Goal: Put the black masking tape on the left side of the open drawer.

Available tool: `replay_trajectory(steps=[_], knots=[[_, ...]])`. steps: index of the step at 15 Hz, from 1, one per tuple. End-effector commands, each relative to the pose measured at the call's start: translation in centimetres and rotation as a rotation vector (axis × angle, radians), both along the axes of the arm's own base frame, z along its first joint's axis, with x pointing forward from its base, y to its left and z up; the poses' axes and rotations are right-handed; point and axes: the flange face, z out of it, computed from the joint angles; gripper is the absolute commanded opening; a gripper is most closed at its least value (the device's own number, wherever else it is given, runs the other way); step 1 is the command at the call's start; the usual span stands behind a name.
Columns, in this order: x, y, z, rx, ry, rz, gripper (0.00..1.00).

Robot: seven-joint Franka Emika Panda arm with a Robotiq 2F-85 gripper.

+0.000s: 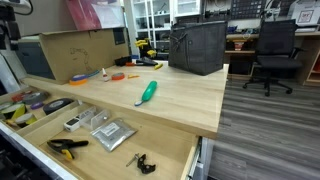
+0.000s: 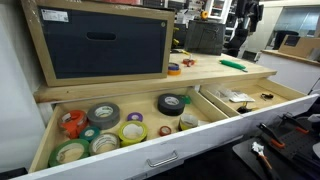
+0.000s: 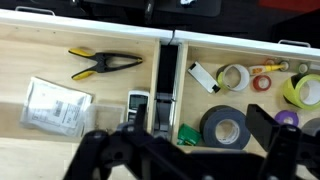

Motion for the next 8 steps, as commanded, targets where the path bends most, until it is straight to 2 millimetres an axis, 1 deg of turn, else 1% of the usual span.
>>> replay_trajectory(steps=[1,3,4,5,6,8], knots=[[-1.4,-2.9,2.5,-0.015,0.028,-0.034,1.00],[-1.9,-4.0,3.8,-0.017,0.015,-0.053,1.00],[-2.0,-4.3,4.3,-0.014,0.005,-0.058,1.00],[-1.8,-4.3,4.9,0.027,-0.015,-0.085,1.00],[-1.6,-3.9,3.4,0.004,0.000,-0.069,1.00],[-1.8,-4.3,4.2,0.011,-0.019,-0.077,1.00]])
